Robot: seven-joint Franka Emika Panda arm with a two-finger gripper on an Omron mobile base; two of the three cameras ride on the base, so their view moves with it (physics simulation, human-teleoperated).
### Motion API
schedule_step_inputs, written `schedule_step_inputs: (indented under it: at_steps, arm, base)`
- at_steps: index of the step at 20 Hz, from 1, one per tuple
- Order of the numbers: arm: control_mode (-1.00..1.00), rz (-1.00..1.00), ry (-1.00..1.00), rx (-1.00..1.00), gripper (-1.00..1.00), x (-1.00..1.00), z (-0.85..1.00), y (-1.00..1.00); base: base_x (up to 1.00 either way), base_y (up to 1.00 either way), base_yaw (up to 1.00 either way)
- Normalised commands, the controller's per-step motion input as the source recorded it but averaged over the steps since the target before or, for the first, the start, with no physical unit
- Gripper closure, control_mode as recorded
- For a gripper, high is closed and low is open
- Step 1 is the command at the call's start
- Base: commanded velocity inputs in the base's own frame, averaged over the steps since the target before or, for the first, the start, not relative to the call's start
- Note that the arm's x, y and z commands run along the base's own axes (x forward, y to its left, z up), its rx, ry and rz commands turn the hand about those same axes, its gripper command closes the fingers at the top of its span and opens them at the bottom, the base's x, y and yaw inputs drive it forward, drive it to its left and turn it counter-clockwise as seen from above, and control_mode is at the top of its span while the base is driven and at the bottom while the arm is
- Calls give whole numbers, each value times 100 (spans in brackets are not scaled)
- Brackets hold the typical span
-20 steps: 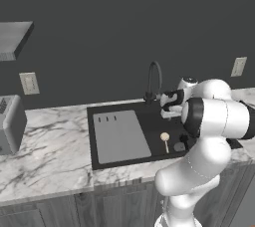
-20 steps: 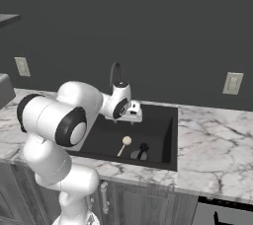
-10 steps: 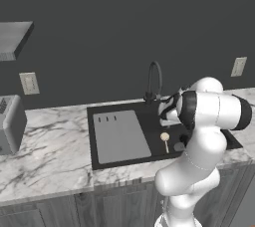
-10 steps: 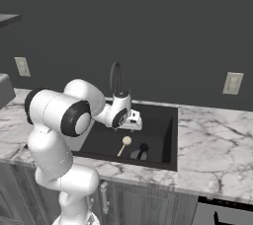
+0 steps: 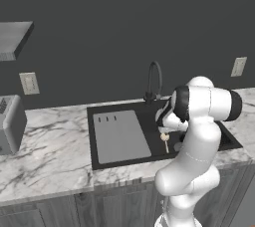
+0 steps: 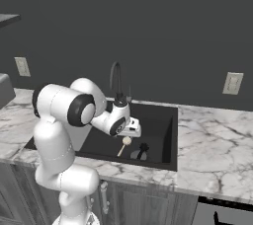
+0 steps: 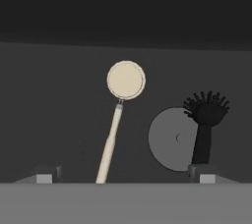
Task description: Pick up the dish brush and dish brush from the sink, and place them back in the shelves.
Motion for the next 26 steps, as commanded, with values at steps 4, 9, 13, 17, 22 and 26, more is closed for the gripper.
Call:
schedule_step_inputs:
  at_steps: [4, 9, 13, 17, 22, 26]
  arm:
    - [-100, 0, 0, 0, -100, 0, -32, 13]
    - [-100, 0, 0, 0, -100, 4, -28, 9]
    - [-100, 0, 0, 0, -100, 9, -28, 3]
    - [-100, 0, 0, 0, -100, 22, -29, 0]
    - [-100, 0, 0, 0, -100, 24, -27, 0]
    - [-100, 0, 0, 0, -100, 14, -29, 0]
  base:
    - [0, 0, 0]
    - [0, 0, 0]
    - [0, 0, 0]
    - [0, 0, 0]
    - [0, 0, 0]
    - [0, 0, 0]
